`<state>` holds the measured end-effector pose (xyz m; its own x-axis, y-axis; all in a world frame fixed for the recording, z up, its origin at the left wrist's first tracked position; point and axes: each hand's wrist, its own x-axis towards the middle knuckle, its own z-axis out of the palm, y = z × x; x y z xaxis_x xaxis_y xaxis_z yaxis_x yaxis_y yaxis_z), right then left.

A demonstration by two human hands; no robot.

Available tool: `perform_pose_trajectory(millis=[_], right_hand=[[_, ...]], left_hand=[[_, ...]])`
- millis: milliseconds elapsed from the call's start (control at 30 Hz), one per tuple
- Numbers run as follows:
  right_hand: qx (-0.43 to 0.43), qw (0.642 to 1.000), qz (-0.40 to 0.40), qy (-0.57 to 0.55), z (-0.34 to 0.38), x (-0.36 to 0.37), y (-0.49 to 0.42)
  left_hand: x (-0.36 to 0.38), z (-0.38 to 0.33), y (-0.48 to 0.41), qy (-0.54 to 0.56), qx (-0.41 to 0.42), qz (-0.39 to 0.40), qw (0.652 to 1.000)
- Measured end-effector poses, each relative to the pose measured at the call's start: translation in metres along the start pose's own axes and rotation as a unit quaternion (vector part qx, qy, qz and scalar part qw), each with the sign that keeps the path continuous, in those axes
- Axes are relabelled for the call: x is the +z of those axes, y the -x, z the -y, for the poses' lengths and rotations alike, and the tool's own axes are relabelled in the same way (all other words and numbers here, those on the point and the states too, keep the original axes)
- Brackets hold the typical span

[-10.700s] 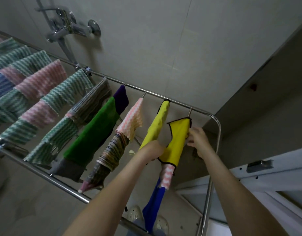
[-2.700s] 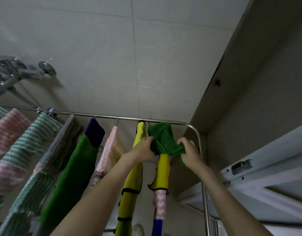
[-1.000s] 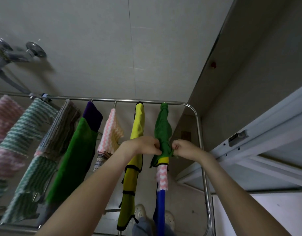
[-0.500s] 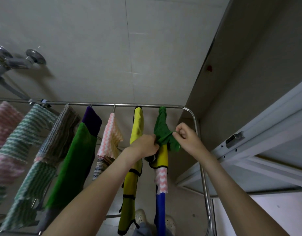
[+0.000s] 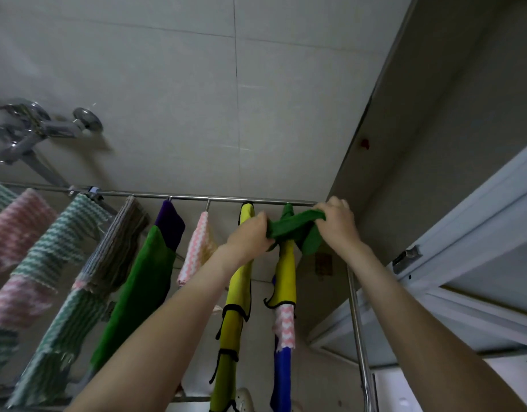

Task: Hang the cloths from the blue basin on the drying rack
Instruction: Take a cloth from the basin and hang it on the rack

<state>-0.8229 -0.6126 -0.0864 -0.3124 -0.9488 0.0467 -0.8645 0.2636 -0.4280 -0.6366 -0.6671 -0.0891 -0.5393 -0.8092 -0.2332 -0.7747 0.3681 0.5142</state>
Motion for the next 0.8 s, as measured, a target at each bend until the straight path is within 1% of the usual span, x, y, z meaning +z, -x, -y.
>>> perform_pose_trajectory(millis=[67, 133, 200, 267, 333, 367, 400, 467, 533, 567, 600, 667, 800], right_hand=[[0.014, 0.999, -0.027, -0.043, 0.006, -0.007, -0.003], [0.047, 0.99, -0.04, -0.127, 0.011, -0.013, -0.006], [0.086, 0.974, -0.033, -0.208, 0.015, -0.019, -0.008], [0.119, 0.946, -0.027, -0.299, 0.019, -0.022, -0.008], [0.129, 0.921, -0.038, -0.366, 0.024, -0.024, -0.009], [0.124, 0.913, -0.05, -0.386, 0.026, -0.025, -0.01], [0.116, 0.908, -0.061, -0.397, 0.028, -0.026, -0.011], [0.097, 0.91, -0.072, -0.397, 0.029, -0.029, -0.015], [0.075, 0.924, -0.077, -0.368, 0.028, -0.033, -0.017], [0.064, 0.929, -0.08, -0.355, 0.028, -0.036, -0.017], [0.055, 0.932, -0.086, -0.348, 0.027, -0.039, -0.017], [0.046, 0.934, -0.099, -0.339, 0.024, -0.044, -0.017], [0.047, 0.931, -0.087, -0.353, 0.019, -0.048, -0.016]], left_hand=[[-0.006, 0.005, -0.004, -0.049, -0.03, -0.031, 0.998], [-0.014, 0.006, -0.006, -0.043, -0.049, -0.048, 0.997], [-0.024, 0.003, -0.008, 0.006, -0.047, -0.066, 0.997], [-0.033, -0.001, -0.008, 0.067, -0.04, -0.083, 0.994], [-0.04, -0.007, -0.007, 0.126, -0.04, -0.09, 0.987], [-0.042, -0.012, -0.006, 0.178, -0.046, -0.088, 0.979], [-0.044, -0.016, -0.005, 0.251, -0.059, -0.078, 0.963], [-0.049, -0.026, -0.001, 0.413, -0.099, -0.04, 0.904], [-0.054, -0.033, 0.001, 0.512, -0.115, -0.028, 0.851], [-0.055, -0.035, 0.001, 0.539, -0.111, -0.03, 0.835], [-0.056, -0.036, -0.001, 0.546, -0.103, -0.035, 0.83], [-0.056, -0.035, -0.003, 0.53, -0.085, -0.05, 0.842], [-0.057, -0.033, -0.003, 0.506, -0.062, -0.079, 0.857]])
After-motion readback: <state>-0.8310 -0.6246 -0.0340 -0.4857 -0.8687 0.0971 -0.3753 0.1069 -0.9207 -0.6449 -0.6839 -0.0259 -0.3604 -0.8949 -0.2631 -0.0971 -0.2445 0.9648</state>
